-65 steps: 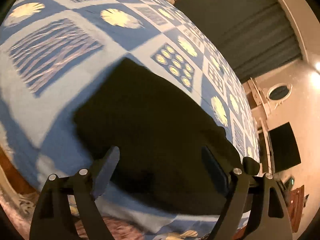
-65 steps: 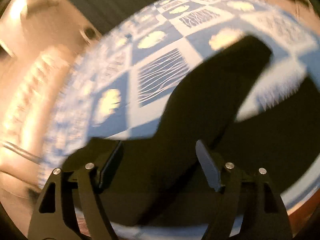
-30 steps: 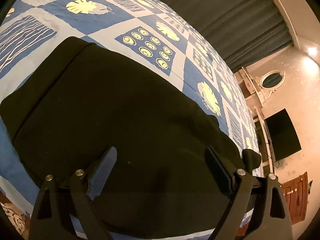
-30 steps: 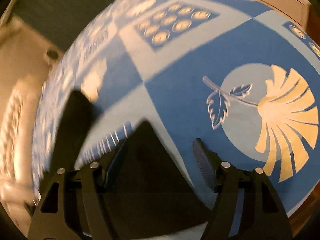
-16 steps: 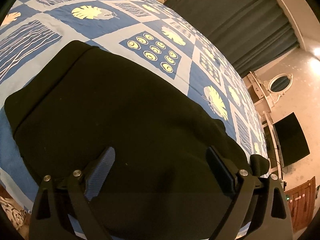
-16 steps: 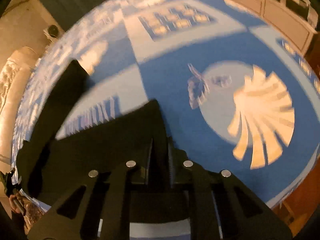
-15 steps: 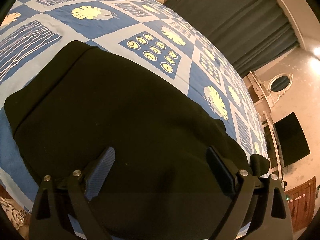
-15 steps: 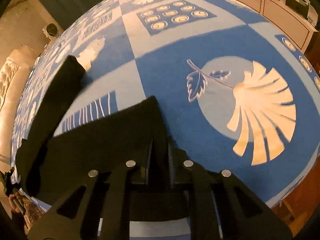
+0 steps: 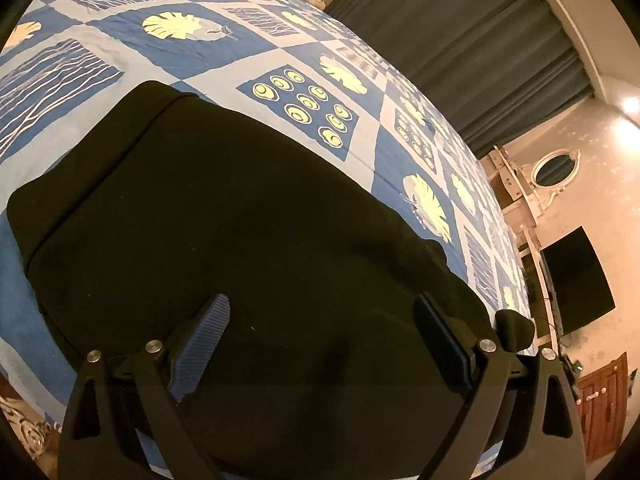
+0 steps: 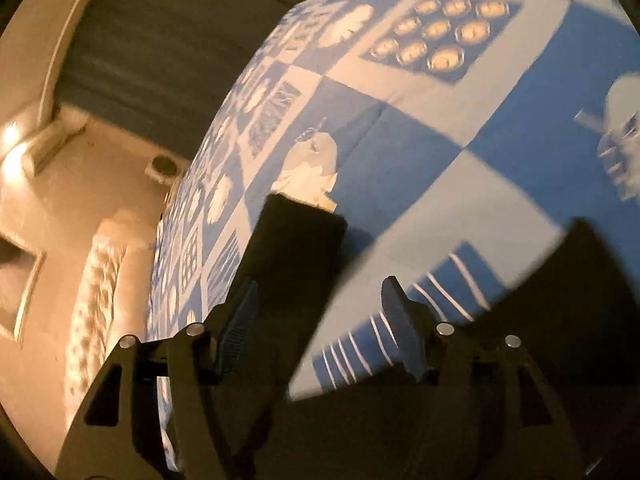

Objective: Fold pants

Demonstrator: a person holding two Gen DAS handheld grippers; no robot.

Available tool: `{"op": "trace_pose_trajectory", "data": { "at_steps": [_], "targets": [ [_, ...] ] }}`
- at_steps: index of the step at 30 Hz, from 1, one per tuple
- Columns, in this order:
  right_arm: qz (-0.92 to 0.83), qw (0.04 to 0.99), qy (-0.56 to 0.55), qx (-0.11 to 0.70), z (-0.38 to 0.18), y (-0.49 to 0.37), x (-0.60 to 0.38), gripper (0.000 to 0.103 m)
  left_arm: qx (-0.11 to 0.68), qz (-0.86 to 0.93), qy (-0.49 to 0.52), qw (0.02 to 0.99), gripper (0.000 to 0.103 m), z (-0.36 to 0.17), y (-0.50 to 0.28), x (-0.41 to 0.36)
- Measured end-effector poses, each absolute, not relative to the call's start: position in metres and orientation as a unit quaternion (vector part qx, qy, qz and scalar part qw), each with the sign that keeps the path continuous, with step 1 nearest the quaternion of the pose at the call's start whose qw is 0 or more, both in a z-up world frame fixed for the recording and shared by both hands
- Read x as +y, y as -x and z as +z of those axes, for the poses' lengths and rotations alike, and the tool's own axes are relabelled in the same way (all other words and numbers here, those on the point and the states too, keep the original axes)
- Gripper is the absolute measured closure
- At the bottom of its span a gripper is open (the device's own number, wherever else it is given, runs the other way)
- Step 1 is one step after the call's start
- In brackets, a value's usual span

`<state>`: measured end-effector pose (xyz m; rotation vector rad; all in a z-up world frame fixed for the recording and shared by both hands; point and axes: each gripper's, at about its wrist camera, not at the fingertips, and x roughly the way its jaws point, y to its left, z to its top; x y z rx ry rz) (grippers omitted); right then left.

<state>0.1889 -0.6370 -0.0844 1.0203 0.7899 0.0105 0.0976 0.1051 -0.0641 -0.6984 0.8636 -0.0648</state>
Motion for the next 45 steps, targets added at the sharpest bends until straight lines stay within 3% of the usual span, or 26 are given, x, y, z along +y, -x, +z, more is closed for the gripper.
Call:
{"op": "trace_pose_trajectory", "data": {
  "at_steps": [2,4,6,7,12,20,28,45],
  "targets": [
    [0.005,0.779,-0.513,0.360,-0.104,-0.204,-0.635,0.042,0.410,-0.031,0.335,0.848,0.011,-0.064,-0.097,0.106],
    [0.000,0.779,-0.519,0.351,-0.113,-0.213,-0.632,0.051,0.408,-0.032,0.340,0.847,0.011,-0.064,-0.097,0.106],
    [0.014,0.775,-0.525,0.351,-0.120,-0.224,-0.625,0.077,0.407,-0.034,0.341,0.847,0.011,-0.065,-0.096,0.106],
    [0.026,0.772,-0.528,0.353,-0.122,-0.227,-0.622,0.095,0.406,-0.034,0.340,0.847,0.011,-0.065,-0.096,0.106],
    [0.034,0.808,-0.494,0.319,-0.089,-0.213,-0.614,0.096,0.406,-0.035,0.341,0.847,0.011,-0.065,-0.095,0.105],
    [0.024,0.836,-0.474,0.276,-0.024,-0.115,-0.649,0.096,0.406,-0.031,0.345,0.846,0.011,-0.063,-0.094,0.103],
    [-0.049,0.805,-0.493,0.326,-0.073,-0.025,-0.682,0.097,0.413,-0.024,0.327,0.850,0.011,-0.059,-0.095,0.099],
    [-0.083,0.779,-0.522,0.337,-0.124,0.010,-0.686,0.097,0.425,-0.057,0.326,0.843,0.011,-0.046,-0.093,0.066]
  ]
}}
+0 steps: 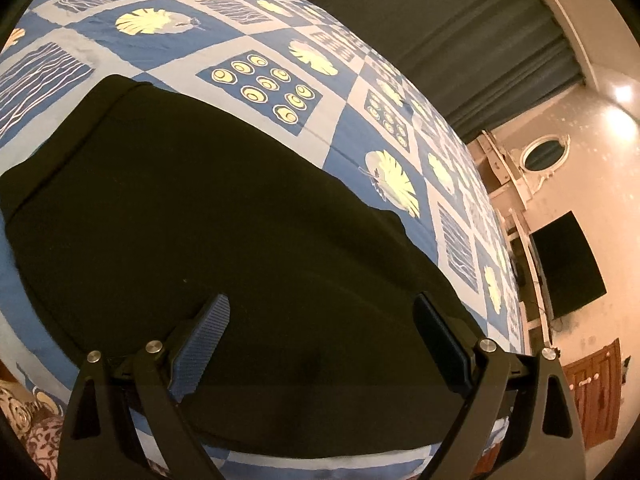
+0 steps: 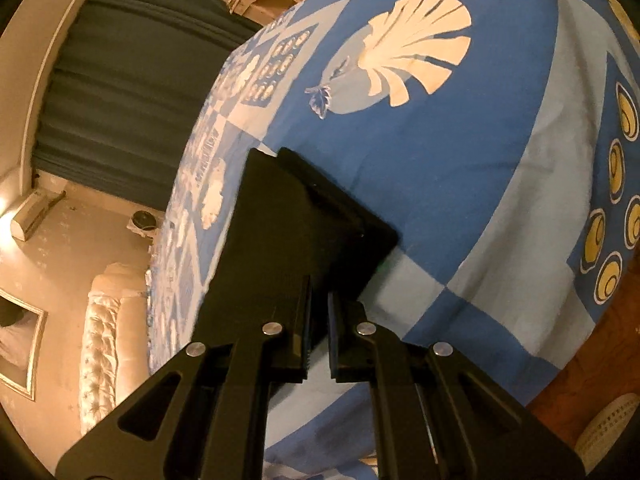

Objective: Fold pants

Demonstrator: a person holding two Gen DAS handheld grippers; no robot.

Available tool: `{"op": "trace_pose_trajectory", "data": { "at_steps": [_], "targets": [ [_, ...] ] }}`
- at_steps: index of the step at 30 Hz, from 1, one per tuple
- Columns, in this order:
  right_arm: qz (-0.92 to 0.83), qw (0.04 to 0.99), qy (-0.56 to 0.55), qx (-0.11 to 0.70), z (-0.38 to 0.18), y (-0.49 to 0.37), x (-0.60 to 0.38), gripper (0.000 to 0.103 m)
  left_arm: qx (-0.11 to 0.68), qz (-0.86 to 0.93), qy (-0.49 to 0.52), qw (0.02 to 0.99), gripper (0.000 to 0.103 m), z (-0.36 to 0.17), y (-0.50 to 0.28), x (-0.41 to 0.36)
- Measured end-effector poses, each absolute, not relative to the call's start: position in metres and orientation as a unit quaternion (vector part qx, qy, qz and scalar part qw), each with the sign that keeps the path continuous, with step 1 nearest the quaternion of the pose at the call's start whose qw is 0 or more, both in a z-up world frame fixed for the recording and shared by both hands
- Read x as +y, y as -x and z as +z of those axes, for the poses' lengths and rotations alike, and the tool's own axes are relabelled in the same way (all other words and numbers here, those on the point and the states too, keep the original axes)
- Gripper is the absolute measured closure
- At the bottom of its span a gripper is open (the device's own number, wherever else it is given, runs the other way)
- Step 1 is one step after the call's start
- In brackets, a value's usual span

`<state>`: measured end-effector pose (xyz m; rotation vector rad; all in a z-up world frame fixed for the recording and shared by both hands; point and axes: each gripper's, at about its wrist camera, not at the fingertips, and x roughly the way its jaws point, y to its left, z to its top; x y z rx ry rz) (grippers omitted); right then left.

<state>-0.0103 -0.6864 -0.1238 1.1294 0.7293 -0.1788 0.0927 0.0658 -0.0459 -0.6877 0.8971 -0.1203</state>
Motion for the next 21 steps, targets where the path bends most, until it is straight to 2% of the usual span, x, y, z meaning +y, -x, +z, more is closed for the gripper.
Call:
{"op": "trace_pose_trajectory", "data": {
  "at_steps": [3,4,5,7,8,9,11,16,18,20,21],
  "targets": [
    [-0.073,0.768,-0.537,0.341,-0.126,0.011,-0.689,0.095,0.423,-0.054,0.333,0.841,0.011,-0.047,-0.090,0.072],
    [-0.069,0.764,-0.547,0.336,-0.124,0.015,-0.691,0.089,0.421,-0.053,0.335,0.841,0.011,-0.046,-0.089,0.074],
    [-0.072,0.763,-0.550,0.333,-0.121,0.018,-0.693,0.077,0.419,-0.053,0.335,0.843,0.011,-0.045,-0.088,0.078],
    [-0.080,0.768,-0.550,0.319,-0.113,0.026,-0.702,0.061,0.414,-0.055,0.326,0.848,0.011,-0.041,-0.086,0.084],
    [-0.083,0.774,-0.543,0.316,-0.107,0.027,-0.708,0.057,0.412,-0.057,0.321,0.851,0.011,-0.039,-0.086,0.086],
    [-0.083,0.777,-0.538,0.316,-0.104,0.027,-0.714,0.056,0.411,-0.058,0.311,0.855,0.011,-0.037,-0.086,0.090],
    [-0.062,0.777,-0.539,0.319,-0.102,0.017,-0.728,0.048,0.407,-0.058,0.301,0.860,0.011,-0.034,-0.088,0.099],
    [0.011,0.766,-0.533,0.359,-0.115,-0.028,-0.747,0.038,0.403,-0.047,0.299,0.864,0.011,-0.034,-0.095,0.123],
    [0.015,0.769,-0.517,0.375,-0.119,-0.041,-0.748,0.037,0.411,-0.037,0.306,0.858,0.011,-0.040,-0.099,0.133],
    [0.041,0.769,-0.509,0.384,-0.120,-0.051,-0.746,0.026,0.427,-0.030,0.321,0.844,0.011,-0.051,-0.103,0.140],
    [0.052,0.767,-0.508,0.389,-0.120,-0.054,-0.743,0.026,0.434,-0.032,0.337,0.835,0.011,-0.059,-0.103,0.145]
  ]
}}
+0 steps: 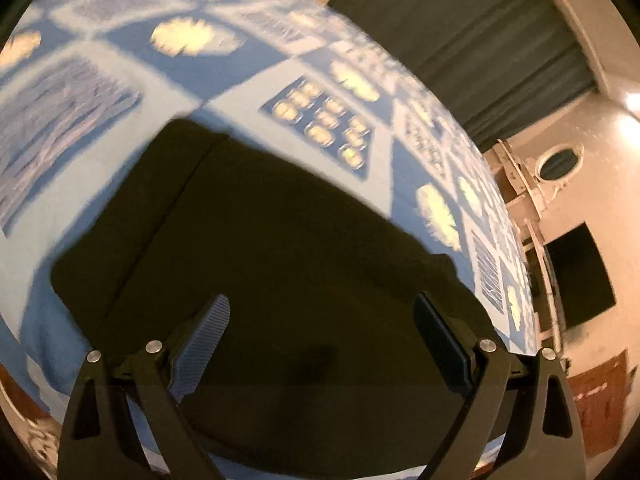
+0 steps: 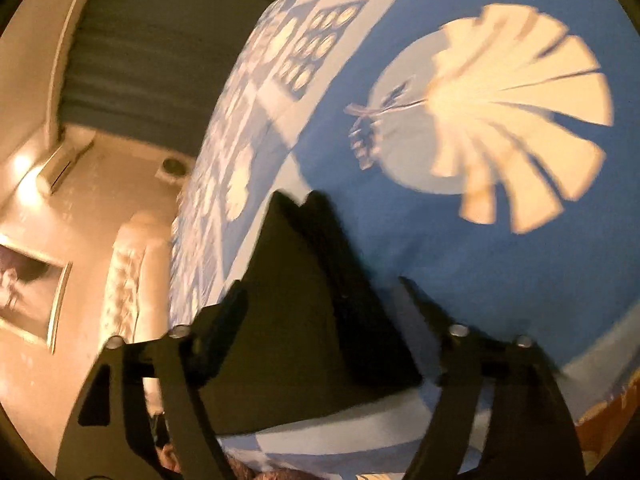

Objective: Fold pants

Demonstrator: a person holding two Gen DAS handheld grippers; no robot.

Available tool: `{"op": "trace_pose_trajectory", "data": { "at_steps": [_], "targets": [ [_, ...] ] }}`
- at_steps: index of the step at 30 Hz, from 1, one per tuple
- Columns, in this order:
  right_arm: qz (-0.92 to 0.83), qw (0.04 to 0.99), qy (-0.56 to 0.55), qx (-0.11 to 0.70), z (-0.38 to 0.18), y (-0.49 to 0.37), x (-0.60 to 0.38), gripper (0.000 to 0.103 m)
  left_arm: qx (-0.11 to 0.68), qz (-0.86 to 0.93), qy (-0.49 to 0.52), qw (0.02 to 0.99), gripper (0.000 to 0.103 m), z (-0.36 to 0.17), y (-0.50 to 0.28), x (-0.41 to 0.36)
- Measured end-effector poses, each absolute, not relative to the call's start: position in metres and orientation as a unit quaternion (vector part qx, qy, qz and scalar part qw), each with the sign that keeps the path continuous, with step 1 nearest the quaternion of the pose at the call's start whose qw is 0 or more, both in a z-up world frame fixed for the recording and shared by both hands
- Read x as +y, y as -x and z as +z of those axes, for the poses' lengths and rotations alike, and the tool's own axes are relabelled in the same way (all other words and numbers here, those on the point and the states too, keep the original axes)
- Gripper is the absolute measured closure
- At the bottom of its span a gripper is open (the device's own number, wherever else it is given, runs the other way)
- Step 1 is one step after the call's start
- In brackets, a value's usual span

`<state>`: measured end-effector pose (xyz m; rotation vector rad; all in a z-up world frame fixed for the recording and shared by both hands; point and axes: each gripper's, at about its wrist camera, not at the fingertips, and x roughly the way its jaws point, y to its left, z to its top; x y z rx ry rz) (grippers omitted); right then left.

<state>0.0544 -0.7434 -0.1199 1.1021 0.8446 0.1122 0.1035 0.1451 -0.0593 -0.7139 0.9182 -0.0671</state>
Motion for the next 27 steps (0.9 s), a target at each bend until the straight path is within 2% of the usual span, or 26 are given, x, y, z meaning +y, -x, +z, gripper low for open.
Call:
{"op": "trace_pose_trajectory", "data": {
  "at_steps": [4,5,6,7,8,19,27],
  "targets": [
    [0.113,0.750,-0.487,0.433,-0.121,-0.070,-0.725,0.025,0.419,-0.042,0.346,0.838,0.011,-0.066,-0.100,0.149],
    [0.115,0.751,-0.480,0.439,-0.120,-0.073,-0.721,0.029,0.418,-0.043,0.343,0.840,0.011,-0.066,-0.099,0.148],
    [0.117,0.750,-0.476,0.443,-0.120,-0.075,-0.719,0.039,0.418,-0.043,0.337,0.843,0.011,-0.067,-0.099,0.147],
    [0.123,0.745,-0.477,0.450,-0.122,-0.078,-0.716,0.068,0.419,-0.042,0.332,0.844,0.011,-0.067,-0.099,0.145],
    [0.128,0.733,-0.478,0.467,-0.129,-0.082,-0.710,0.083,0.422,-0.042,0.324,0.846,0.011,-0.066,-0.099,0.144],
    [0.042,0.778,-0.430,0.456,-0.106,-0.066,-0.688,0.085,0.434,-0.080,0.328,0.835,0.008,-0.068,-0.103,0.150],
    [0.061,0.804,-0.437,0.400,-0.040,-0.061,-0.665,0.085,0.443,-0.067,0.267,0.853,0.007,-0.061,-0.101,0.135]
  ]
}}
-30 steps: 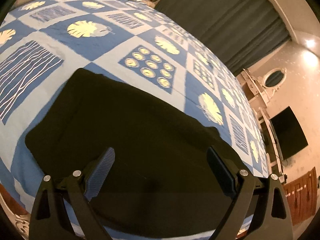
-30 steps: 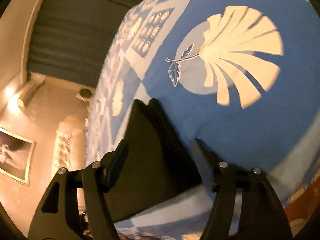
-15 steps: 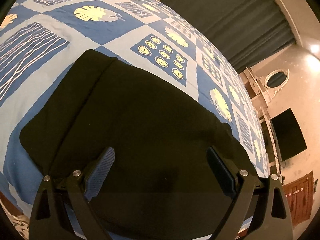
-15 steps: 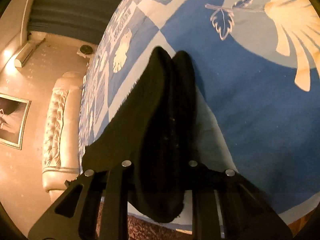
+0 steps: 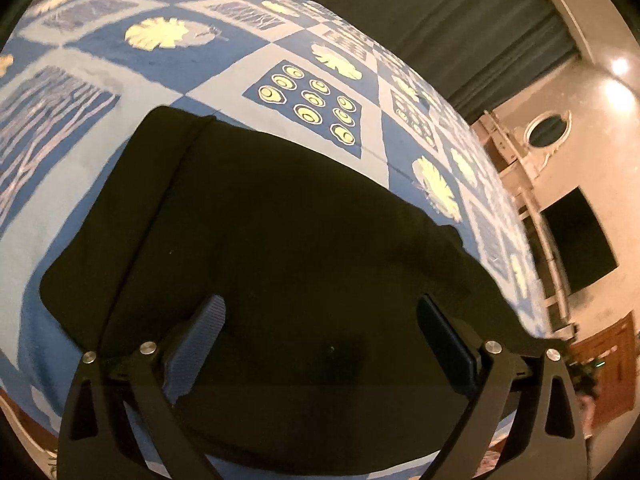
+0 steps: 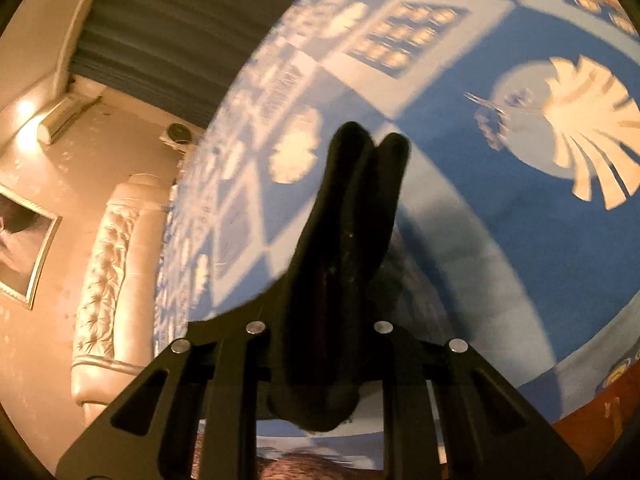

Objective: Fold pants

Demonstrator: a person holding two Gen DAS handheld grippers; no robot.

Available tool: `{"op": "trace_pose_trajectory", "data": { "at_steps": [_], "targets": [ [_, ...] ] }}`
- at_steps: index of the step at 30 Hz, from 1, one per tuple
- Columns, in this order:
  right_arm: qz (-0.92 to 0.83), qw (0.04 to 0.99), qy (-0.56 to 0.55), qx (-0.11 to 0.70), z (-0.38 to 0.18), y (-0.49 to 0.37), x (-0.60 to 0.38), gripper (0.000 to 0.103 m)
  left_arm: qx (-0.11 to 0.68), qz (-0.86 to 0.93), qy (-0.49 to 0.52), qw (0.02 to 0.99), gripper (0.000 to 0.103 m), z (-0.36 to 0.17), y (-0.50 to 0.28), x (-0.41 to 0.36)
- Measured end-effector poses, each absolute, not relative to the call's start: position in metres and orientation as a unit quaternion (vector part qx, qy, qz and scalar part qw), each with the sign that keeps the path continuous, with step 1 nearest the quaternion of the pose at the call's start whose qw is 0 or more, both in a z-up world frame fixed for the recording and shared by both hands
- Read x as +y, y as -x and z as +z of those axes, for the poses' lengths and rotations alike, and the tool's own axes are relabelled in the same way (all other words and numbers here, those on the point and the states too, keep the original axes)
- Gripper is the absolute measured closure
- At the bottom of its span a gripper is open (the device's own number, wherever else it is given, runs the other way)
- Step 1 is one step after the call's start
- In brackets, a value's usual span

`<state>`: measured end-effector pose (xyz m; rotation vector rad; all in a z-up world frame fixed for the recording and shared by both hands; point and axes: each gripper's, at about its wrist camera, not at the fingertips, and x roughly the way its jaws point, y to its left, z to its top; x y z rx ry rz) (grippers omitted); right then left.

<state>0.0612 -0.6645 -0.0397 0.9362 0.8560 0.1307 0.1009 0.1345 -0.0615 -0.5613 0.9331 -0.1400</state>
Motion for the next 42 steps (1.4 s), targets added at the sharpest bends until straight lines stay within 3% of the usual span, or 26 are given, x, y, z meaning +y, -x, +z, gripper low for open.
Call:
{"op": "trace_pose_trajectory", "data": {
  "at_steps": [8,14,19,33,36,40,42],
  "targets": [
    [0.109,0.840,-0.388,0.363,0.057,-0.077,-0.569,0.085,0.447,-0.060,0.258,0.855,0.007,-0.053,-0.096,0.131],
    [0.145,0.858,-0.312,0.380,0.085,-0.094,-0.462,0.085,0.428,-0.052,0.258,0.864,0.007,-0.039,-0.093,0.132],
    [0.158,0.863,-0.234,0.419,0.072,-0.106,-0.370,0.085,0.426,-0.050,0.230,0.874,0.007,-0.036,-0.092,0.124],
    [0.117,0.855,0.017,0.504,-0.035,-0.116,-0.188,0.084,0.433,-0.053,0.252,0.864,0.007,-0.041,-0.094,0.124],
    [0.111,0.852,0.030,0.510,-0.048,-0.116,-0.177,0.072,0.433,-0.054,0.254,0.863,0.007,-0.041,-0.094,0.124],
    [0.129,0.849,0.015,0.513,-0.053,-0.109,-0.166,0.042,0.434,-0.052,0.256,0.862,0.007,-0.042,-0.095,0.126],
    [0.153,0.843,0.005,0.516,-0.053,-0.104,-0.158,0.037,0.436,-0.050,0.258,0.861,0.007,-0.044,-0.095,0.127]
  ]
}}
